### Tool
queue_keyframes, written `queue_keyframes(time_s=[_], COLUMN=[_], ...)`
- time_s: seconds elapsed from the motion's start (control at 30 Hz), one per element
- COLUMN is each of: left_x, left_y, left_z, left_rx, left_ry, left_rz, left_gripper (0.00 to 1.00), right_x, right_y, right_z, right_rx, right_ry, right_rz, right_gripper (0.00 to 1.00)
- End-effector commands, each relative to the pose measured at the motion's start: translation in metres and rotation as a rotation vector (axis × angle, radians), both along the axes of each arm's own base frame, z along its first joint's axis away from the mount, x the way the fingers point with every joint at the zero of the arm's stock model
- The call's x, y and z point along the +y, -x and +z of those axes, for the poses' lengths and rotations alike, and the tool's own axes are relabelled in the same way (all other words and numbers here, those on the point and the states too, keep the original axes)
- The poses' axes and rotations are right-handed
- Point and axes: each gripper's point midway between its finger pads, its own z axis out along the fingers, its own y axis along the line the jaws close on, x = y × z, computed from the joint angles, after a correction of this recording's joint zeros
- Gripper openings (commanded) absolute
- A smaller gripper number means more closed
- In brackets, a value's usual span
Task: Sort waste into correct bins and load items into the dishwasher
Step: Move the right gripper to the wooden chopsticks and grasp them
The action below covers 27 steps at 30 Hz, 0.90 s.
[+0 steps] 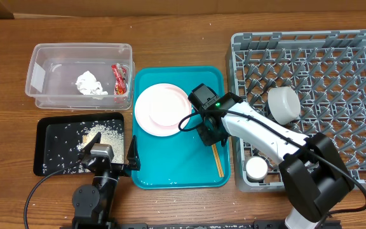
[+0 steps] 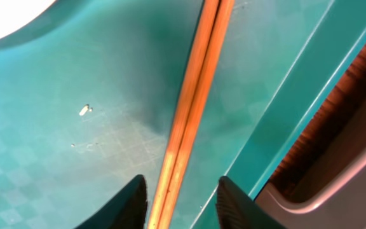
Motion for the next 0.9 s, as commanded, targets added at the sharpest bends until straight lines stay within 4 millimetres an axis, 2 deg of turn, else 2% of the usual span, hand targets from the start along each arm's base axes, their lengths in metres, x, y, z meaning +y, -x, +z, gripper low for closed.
queue_keyframes(time_s=[0.0, 0.13, 0.33, 0.63, 0.67, 0.77, 0.8, 0.87], left_x=[-0.003, -0.003, -0.003, -0.003, -0.003, -0.003, -0.003, -0.003], left_y=[0.000, 0.000, 0.000, 0.000, 0.000, 0.000, 0.000, 0.000], left_z=[0.000, 0.000, 0.000, 0.000, 0.000, 0.000, 0.000, 0.000], left_rx=[-0.008, -0.009, -0.009, -0.009, -0.008, -0.009, -0.009, -0.009], left_ry=[-0.003, -0.003, -0.003, -0.003, -0.003, -0.003, -0.003, -0.003], left_rz=[-0.012, -0.012, -0.012, -0.012, -0.012, -0.012, -0.012, -0.012], left_gripper=[1.00, 1.00, 1.00, 1.00, 1.00, 1.00, 1.00, 1.00], right_x=[0.011, 0.016, 0.015, 0.013, 0.013, 0.013, 0.013, 0.014], right_y=[0.001, 0.003, 0.004, 0.002, 0.002, 0.003, 0.003, 0.002], right_z=[0.010, 0.000, -0.026, -0.048, -0.048, -0.048, -0.047, -0.040], right_rx=[0.005, 0.016, 0.019, 0.043, 0.042, 0.048, 0.050, 0.055], right_ry=[-0.067, -0.085, -0.087, -0.065, -0.066, -0.062, -0.061, -0.060], right_rz=[0.055, 0.077, 0.075, 0.070, 0.069, 0.069, 0.069, 0.044], right_gripper=[0.32, 0.30, 0.29, 0.29, 0.27, 0.07, 0.04, 0.04])
